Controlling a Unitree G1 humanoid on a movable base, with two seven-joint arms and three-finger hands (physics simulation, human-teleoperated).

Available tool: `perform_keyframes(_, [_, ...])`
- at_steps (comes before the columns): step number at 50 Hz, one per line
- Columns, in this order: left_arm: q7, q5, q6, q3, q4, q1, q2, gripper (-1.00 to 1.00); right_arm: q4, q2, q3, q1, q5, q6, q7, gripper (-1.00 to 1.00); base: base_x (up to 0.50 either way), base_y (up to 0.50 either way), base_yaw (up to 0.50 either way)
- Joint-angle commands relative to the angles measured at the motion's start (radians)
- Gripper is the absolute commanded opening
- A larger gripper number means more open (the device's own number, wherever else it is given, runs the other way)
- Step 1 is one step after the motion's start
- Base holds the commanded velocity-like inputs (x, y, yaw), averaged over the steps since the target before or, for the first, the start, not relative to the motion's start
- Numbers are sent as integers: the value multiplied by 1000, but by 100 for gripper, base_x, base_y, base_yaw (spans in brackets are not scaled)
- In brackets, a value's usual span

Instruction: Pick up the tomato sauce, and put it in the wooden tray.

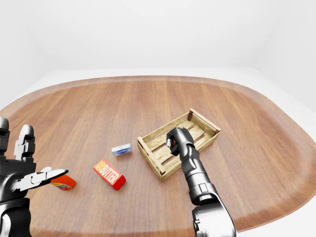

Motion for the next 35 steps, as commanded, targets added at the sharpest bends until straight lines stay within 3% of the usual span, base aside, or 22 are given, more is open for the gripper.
perform_keyframes(1, [0,1,0,0,2,-1,0,95,73,-12,4,-31,-32,0,17,-100,0,0,0])
perform_keyframes(35, [1,4,0,-4,3,-1,0,95,193,-21,10,-64,-64,0,-11,-100,0,0,0])
